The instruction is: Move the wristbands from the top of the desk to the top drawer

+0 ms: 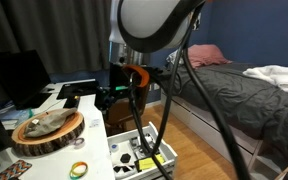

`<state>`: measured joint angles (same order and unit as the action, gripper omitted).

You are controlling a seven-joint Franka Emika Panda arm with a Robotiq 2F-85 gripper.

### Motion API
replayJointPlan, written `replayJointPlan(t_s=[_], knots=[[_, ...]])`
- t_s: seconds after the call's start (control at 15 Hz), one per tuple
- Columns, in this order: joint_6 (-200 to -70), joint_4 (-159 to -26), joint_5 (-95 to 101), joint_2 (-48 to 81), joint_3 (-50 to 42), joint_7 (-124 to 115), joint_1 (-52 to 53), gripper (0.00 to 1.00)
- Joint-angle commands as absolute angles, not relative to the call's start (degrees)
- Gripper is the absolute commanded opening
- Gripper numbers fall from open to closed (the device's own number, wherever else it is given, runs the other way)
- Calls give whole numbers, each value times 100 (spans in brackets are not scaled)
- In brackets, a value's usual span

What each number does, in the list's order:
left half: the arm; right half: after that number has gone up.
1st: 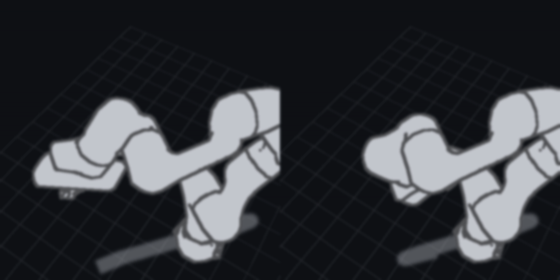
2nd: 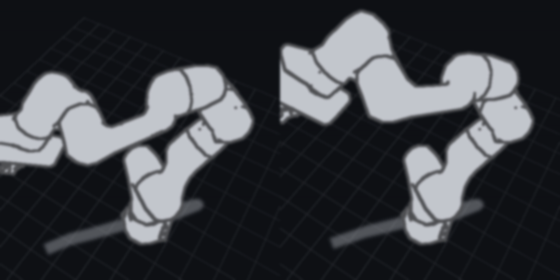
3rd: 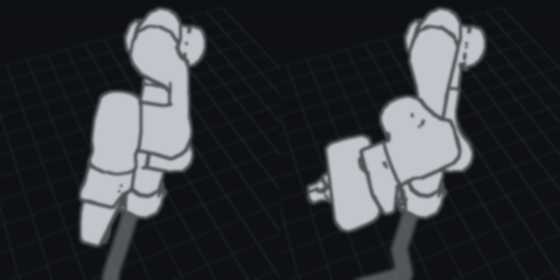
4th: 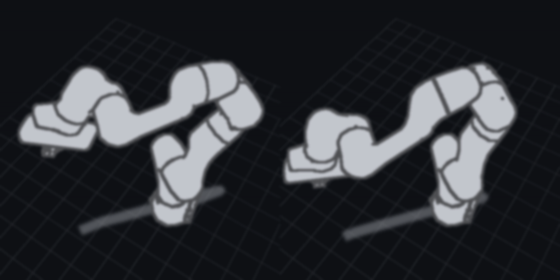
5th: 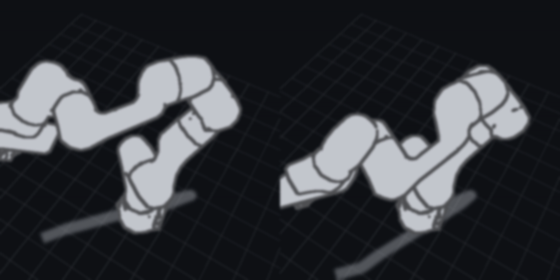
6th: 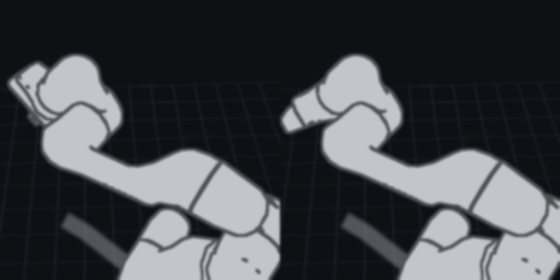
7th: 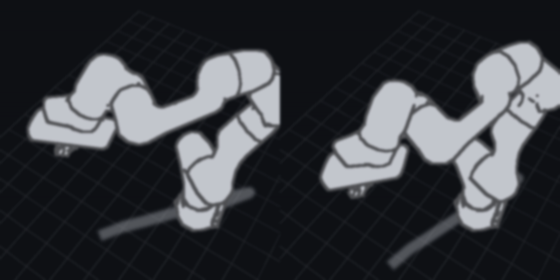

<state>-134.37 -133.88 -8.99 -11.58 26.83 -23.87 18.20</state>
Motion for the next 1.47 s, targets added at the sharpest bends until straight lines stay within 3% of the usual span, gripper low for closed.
replayJointPlan(t_s=[0.0,0.47,0.53,1.4], knots=[[-14029,-12958,-1032,-169,2787,-2735,2032,100],[-14708,-12346,-473,1527,2480,-3470,2566,100],[-14673,-12729,-694,1040,2474,-3228,2524,100],[-14877,-12370,-506,1550,2210,-3653,2773,100]])
